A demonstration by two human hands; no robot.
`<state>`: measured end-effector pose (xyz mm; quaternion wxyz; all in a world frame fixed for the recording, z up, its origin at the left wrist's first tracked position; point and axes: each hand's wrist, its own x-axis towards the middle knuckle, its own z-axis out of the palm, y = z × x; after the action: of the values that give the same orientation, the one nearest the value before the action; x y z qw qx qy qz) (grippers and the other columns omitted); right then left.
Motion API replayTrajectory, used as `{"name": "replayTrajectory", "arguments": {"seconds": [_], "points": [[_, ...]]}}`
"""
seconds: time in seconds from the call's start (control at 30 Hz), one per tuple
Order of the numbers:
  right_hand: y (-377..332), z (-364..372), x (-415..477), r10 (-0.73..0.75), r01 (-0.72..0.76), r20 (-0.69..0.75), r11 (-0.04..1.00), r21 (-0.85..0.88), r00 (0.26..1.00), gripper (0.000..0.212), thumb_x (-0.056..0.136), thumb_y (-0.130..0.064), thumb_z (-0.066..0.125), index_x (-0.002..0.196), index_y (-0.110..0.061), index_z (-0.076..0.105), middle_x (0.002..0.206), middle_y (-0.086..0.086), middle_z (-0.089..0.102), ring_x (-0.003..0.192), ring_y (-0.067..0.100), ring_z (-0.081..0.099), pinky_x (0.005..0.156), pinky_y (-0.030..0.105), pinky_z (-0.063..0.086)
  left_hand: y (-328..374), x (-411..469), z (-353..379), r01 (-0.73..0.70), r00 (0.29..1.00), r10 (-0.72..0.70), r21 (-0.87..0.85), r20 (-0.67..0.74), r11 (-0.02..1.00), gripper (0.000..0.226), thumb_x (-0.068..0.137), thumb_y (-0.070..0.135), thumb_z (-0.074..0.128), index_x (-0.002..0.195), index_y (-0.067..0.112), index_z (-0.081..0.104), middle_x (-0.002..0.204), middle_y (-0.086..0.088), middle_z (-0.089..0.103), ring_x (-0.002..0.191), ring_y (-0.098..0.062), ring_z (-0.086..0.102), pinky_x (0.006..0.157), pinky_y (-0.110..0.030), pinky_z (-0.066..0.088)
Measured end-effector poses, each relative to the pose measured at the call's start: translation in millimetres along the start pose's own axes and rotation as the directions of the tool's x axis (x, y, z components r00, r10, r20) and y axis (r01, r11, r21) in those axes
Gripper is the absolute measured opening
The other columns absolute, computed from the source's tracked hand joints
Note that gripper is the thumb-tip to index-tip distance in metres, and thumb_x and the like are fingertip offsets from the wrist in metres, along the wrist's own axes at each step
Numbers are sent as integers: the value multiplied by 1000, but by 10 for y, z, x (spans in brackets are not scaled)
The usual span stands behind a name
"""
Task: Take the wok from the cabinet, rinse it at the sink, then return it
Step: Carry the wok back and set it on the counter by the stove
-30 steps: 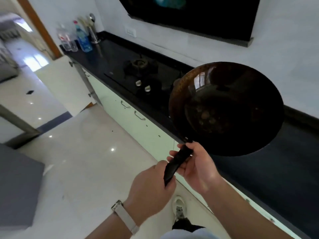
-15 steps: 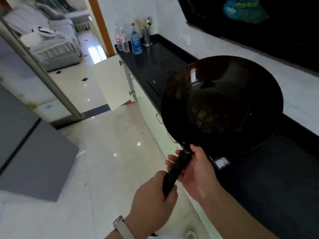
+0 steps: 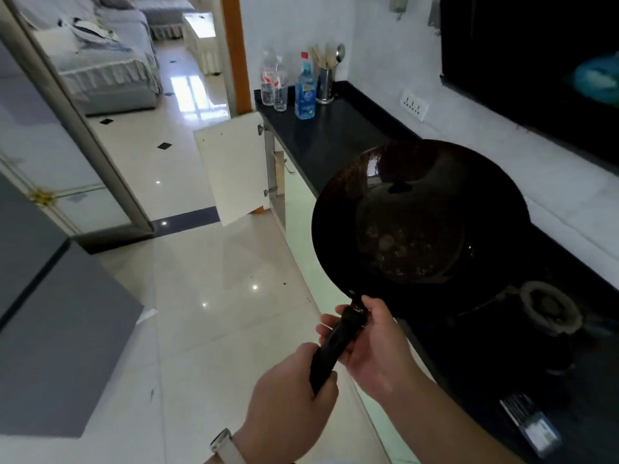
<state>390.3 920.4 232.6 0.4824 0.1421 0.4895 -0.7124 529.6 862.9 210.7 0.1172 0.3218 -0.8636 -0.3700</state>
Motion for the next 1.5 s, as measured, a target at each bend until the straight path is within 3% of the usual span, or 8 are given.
{"name": "replayTrajectory", "arguments": {"seconds": [0.23,0.63,0.83,1.1,1.5], "points": [[41,1052,511,-14,14,-31,1000,6,999,39,96,-38,49,97,0,59,85,24,69,80,37,70,80,45,54,-602,716,-708,-23,1000,23,-48,19,999,15,82,39,60,93,29,56,67,5,60,63,-13,56,58,-25,45],[-178,1872,1276,-15,15,-16,1000,24,1000,37,97,-36,48,92,-1,58,81,22,69,79,36,69,78,45,54,-963,1699,-1227,-70,997,70,-7,26,998,16,84,40,59,95,28,56,71,4,62,64,-15,57,59,-30,48],[-507,2179,1841,-14,14,0,997,71,1000,37,97,-36,47,90,-1,58,77,21,67,78,36,66,84,46,52,-1023,2424,-1336,-77,997,77,40,23,996,17,85,40,59,98,29,56,73,4,61,66,-15,58,61,-29,48],[-1174,2642,2844,26,-30,34,991,134,999,38,95,-38,48,92,-2,58,79,21,67,73,35,68,74,43,55,-1009,3676,-1522,-55,997,50,93,59,994,14,85,38,60,93,28,55,68,7,58,62,-12,55,53,-19,38],[-1940,3206,3762,-7,9,-10,987,158,1000,37,97,-37,45,87,-4,57,77,19,66,74,34,66,74,42,53,-1053,5114,-1712,-110,988,94,137,120,984,22,81,44,55,96,28,54,76,4,63,70,-19,58,66,-38,50]]}}
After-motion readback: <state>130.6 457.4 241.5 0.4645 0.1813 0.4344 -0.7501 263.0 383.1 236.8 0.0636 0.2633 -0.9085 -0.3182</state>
